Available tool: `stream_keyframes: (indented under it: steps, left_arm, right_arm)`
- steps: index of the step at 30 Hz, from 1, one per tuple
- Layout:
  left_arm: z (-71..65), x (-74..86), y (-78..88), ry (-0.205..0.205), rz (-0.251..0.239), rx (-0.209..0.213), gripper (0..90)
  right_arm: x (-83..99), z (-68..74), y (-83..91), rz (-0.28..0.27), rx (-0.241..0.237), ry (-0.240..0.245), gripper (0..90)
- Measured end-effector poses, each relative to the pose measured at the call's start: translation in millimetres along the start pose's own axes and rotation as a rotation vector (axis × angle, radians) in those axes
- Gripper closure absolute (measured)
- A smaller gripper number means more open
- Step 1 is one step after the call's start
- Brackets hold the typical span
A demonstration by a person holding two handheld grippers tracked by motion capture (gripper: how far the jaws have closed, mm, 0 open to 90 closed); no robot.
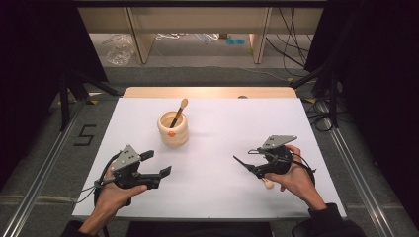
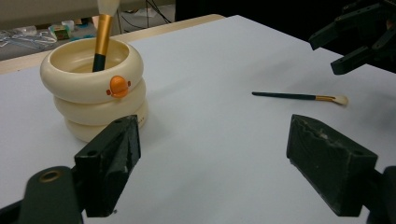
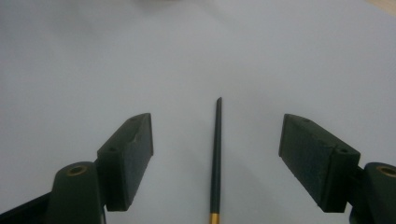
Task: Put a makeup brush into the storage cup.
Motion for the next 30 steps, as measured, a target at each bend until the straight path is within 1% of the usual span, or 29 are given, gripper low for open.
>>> stream_keyframes:
  steps: [1,2,4,5,6,7,8,9,10,11,12,13,14,15,16,17,18,19,20,21,24,25,26,27,29,30]
  left_arm:
    - [-0.1,-0.1,-0.2,0.002,-0.004,0.004,17.7]
    - [-0.1,0.0,-0.2,0.004,-0.004,0.004,17.7]
    - [-0.2,0.4,0.1,-0.002,0.002,0.001,17.7]
    - [-0.3,0.4,-0.1,-0.002,0.001,0.002,17.7]
    - [-0.4,0.6,-0.1,-0.003,0.003,0.001,17.7]
    - [-0.9,0.8,-0.3,-0.001,0.004,0.003,17.7]
    - [-1.0,0.8,-0.6,-0.01,0.005,0.007,17.7]
    - [-1.3,1.1,-1.1,-0.002,0.006,0.006,17.7]
    - [-0.9,1.1,-1.4,-0.013,0.009,0.006,17.7]
    - [-1.4,1.3,-2.0,-0.003,0.007,0.009,17.7]
    - [-1.9,1.4,-2.2,-0.002,0.007,0.007,17.7]
    - [-2.0,1.6,-2.3,-0.004,0.007,0.007,17.7]
    - [-2.0,1.7,-2.2,-0.004,0.007,0.008,17.7]
    - [-1.9,1.7,-2.2,-0.003,0.007,0.008,17.6]
    - [-1.7,1.8,-2.0,-0.001,0.007,0.007,17.7]
    - [-1.8,1.8,-2.0,-0.003,0.006,0.009,17.7]
    - [-1.8,1.7,-2.0,-0.002,0.005,0.009,17.7]
    - [-1.9,1.6,-2.1,-0.002,0.004,0.011,17.7]
    - [-1.9,1.7,-2.0,-0.003,0.007,0.009,17.7]
    - [-2.2,1.7,-2.2,-0.004,0.006,0.01,17.7]
    - [-2.7,1.6,-2.5,-0.005,0.006,0.01,17.7]
    - [-2.7,1.6,-2.6,-0.005,0.007,0.01,17.7]
    - [-3.0,1.7,-2.8,-0.005,0.007,0.013,17.7]
    - [-2.7,1.7,-2.8,-0.006,0.008,0.012,17.7]
    - [-2.5,1.6,-2.8,-0.005,0.007,0.012,17.7]
    - [-2.4,1.6,-2.7,-0.005,0.007,0.011,17.7]
  right_arm:
    - [1.0,-0.6,-0.7,0.008,0.006,-0.008,27.6]
    - [0.8,-2.2,-2.8,-0.002,0.018,-0.001,28.3]
    - [3.2,-2.9,-4.4,0.017,0.022,-0.004,28.9]
    - [5.8,-1.8,-4.6,0.044,0.006,-0.002,29.5]
    - [5.9,-2.6,-7.6,0.037,0.012,0.003,30.6]
    - [7.2,-3.3,-9.3,0.046,0.013,0.006,31.0]
    - [9.3,-3.2,-9.8,0.069,0.004,0.008,31.1]
    - [9.8,-3.7,-12.3,0.069,0.013,0.006,31.3]
    - [11.8,-3.9,-12.9,0.09,0.009,0.013,31.9]
    - [13.1,-4.1,-13.6,0.106,0.003,0.014,32.4]
    - [13.8,-4.4,-14.4,0.114,0.006,0.007,33.0]
    - [14.0,-5.2,-16.8,0.112,0.011,0.012,33.4]
    - [15.7,-4.0,-18.3,0.136,0.008,-0.015,33.7]
    - [17.4,-4.1,-18.2,0.16,0.002,-0.015,34.1]
    - [17.7,-4.8,-19.5,0.16,-0.004,0.0,34.7]
    - [17.9,-4.8,-20.8,0.168,-0.011,0.004,35.7]
    - [18.9,-6.0,-22.7,0.176,0.014,-0.015,36.6]
    - [20.4,-5.5,-22.6,0.198,-0.001,-0.009,36.7]
    - [21.8,-5.3,-23.5,0.213,-0.003,-0.018,37.2]
    - [21.7,-7.0,-25.4,0.211,0.002,-0.004,37.9]
    - [24.4,-7.4,-27.9,0.241,-0.009,-0.005,39.9]
    - [25.0,-8.2,-29.1,0.249,-0.01,0.004,40.7]
    - [25.5,-7.7,-30.0,0.254,-0.011,-0.005,41.2]
    - [26.0,-8.7,-30.6,0.26,-0.013,0.007,41.4]
    - [26.8,-9.0,-33.0,0.27,-0.01,-0.001,41.6]
    - [27.3,-9.1,-33.4,0.277,-0.013,0.003,41.9]
Point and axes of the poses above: each handheld gripper's, and its own axes: y roughly backward along the jaws, x roughly out of its underside, z roughly to its left, the point moved 9 cm from there along -y, roughly forward along the jaws, and after that the axes turned 9 degrees about z, right-handed, at the moved point
